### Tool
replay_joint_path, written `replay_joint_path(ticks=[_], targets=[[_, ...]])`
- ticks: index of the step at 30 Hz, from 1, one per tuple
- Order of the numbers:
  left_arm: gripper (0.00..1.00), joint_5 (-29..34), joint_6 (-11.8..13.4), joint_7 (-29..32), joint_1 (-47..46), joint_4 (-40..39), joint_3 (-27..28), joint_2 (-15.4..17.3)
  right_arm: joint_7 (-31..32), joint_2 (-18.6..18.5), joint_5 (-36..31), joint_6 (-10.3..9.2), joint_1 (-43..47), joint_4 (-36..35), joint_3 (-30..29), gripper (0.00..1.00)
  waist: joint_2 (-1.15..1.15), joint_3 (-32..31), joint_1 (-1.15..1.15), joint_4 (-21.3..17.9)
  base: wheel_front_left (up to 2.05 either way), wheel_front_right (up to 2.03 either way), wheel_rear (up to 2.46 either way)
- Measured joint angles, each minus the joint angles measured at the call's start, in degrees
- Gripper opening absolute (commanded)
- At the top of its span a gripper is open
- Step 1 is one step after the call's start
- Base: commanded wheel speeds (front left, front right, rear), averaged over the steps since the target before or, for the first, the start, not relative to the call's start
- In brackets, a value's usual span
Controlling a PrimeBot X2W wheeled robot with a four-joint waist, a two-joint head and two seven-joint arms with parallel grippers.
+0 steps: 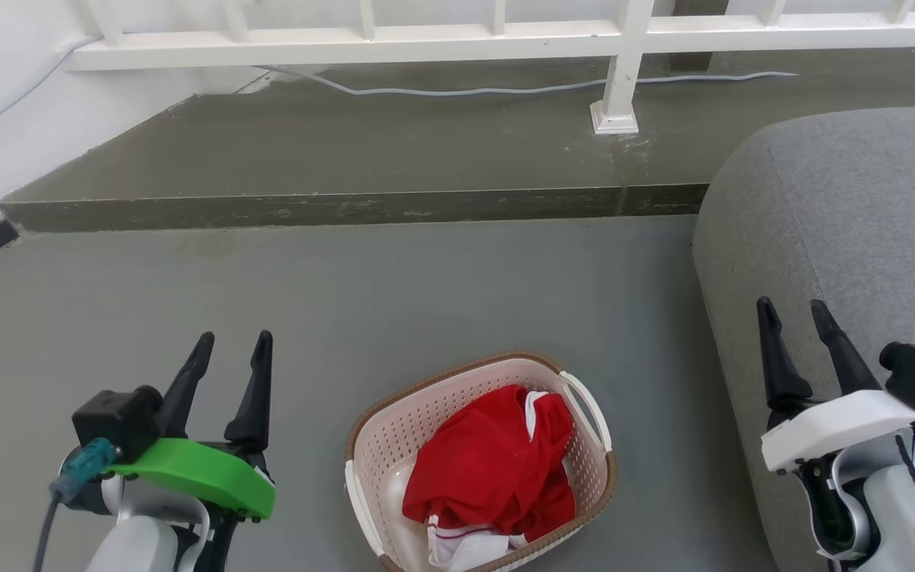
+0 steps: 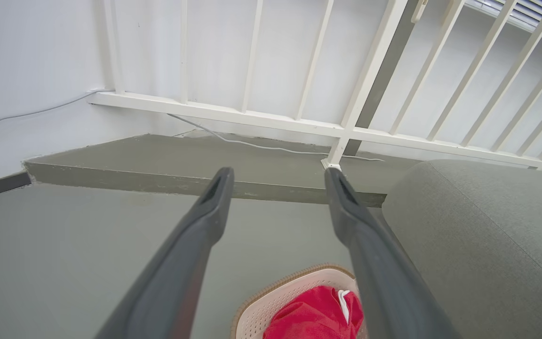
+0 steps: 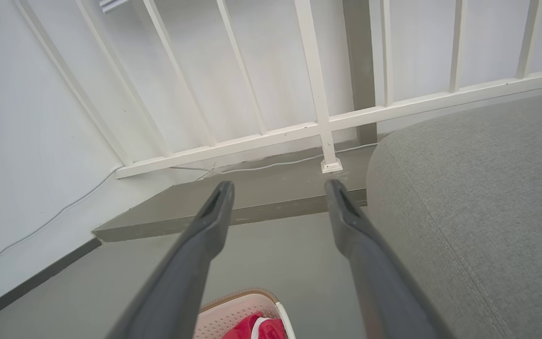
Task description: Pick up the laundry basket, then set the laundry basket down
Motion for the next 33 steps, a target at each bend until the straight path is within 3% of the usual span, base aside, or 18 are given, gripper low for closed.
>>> replay_joint_path(ticks=[15,33], targets=[[1.00,10.2,0.9,-3.0,0.0,1.7,-2.2,-0.1,-2.8,0.0,-10.3,-1.03,0.2,1.0,1.3,1.00,0.00,-0.2,0.00,0.3,0.00,0.00,0.00],[1.00,10.3,1.2,-3.0,-0.3,3.6,-1.9,-0.4,-2.9,0.2,-10.4,-0.96,0.6,1.9,0.7,1.00,0.00,-0.1,0.00,0.2,0.00,0.00,0.00]])
